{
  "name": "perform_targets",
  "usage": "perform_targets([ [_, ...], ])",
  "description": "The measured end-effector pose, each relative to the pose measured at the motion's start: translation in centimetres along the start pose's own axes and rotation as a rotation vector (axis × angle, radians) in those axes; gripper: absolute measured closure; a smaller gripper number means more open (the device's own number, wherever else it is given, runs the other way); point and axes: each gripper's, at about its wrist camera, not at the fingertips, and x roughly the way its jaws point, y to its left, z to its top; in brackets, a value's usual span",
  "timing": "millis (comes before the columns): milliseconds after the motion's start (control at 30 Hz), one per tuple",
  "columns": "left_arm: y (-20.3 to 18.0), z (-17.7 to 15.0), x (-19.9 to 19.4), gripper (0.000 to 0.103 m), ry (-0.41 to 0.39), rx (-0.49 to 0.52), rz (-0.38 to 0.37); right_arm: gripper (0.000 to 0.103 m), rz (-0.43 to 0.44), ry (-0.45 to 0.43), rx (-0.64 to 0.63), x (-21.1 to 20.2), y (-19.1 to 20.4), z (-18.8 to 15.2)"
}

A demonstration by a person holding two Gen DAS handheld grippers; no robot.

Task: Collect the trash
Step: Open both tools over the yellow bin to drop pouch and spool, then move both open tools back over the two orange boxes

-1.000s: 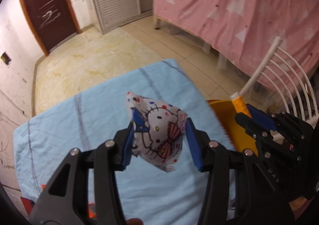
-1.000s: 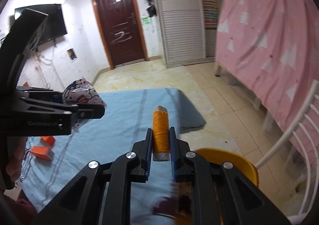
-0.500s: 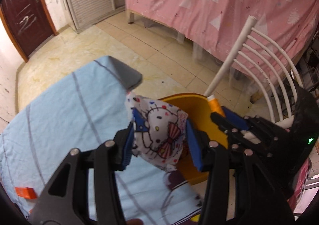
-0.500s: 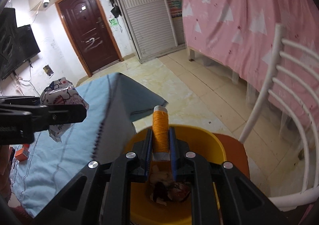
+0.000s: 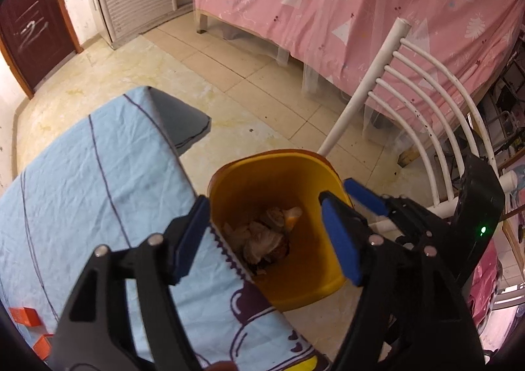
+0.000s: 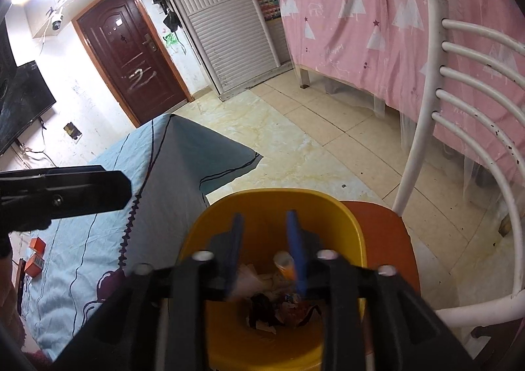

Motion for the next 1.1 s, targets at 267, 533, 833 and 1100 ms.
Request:
perform_targets([
  [267, 3.3, -1.1, -3.1, 0.035, -0.047, -0.04, 0.005, 0.036, 0.02, -0.056, -0.049, -2.4, 3.0, 1.0],
  [533, 8.2, -3.3, -7.0, 0.035, -0.111, -0.088, 0.048, 0.034, 0.096, -0.097, -0.117, -4.4, 8.4, 1.7],
  [833, 16.2, -6.8, -10.7, 0.029, -0.134, -0.146, 0.16, 0.029, 0.176, -0.069, -0.236, -3.7, 16.1, 1.0],
  [1100, 21.8, -9.6, -12.9, 0.029, -0.128, -0.213, 0.217, 0.028, 0.24, -0.028, -0.32, -2.2, 22.2, -0.4],
])
